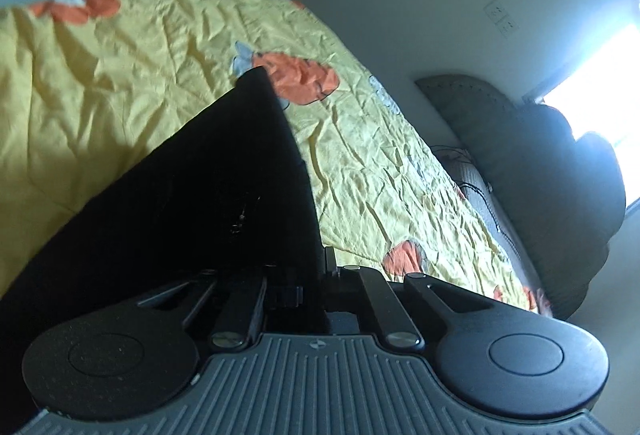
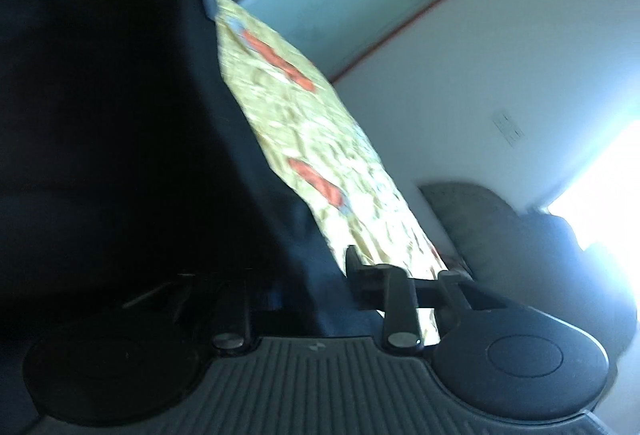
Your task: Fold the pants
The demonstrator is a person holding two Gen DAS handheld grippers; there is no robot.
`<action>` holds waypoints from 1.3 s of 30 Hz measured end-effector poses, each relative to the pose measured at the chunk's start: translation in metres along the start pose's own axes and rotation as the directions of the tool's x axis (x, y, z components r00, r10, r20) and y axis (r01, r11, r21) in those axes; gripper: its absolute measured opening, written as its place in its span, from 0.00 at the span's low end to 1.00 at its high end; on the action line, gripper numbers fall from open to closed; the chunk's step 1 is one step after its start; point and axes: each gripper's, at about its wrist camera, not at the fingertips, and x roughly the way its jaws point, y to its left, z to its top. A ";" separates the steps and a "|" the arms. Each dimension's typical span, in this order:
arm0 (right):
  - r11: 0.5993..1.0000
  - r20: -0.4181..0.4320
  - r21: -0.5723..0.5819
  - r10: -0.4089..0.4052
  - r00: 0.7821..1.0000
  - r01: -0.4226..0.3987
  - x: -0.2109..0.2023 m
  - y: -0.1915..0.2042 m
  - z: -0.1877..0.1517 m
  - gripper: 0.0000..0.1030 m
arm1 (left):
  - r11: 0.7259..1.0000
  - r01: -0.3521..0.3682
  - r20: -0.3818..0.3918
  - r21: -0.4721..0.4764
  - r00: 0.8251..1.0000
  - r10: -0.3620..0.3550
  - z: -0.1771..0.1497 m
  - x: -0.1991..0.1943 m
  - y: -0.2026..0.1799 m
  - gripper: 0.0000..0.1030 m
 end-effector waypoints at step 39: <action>0.996 -0.082 -0.013 0.086 0.993 -0.087 -0.110 0.050 0.005 0.05 | 0.979 -0.037 -0.057 0.200 0.997 0.049 -0.072 -0.104 0.051 0.04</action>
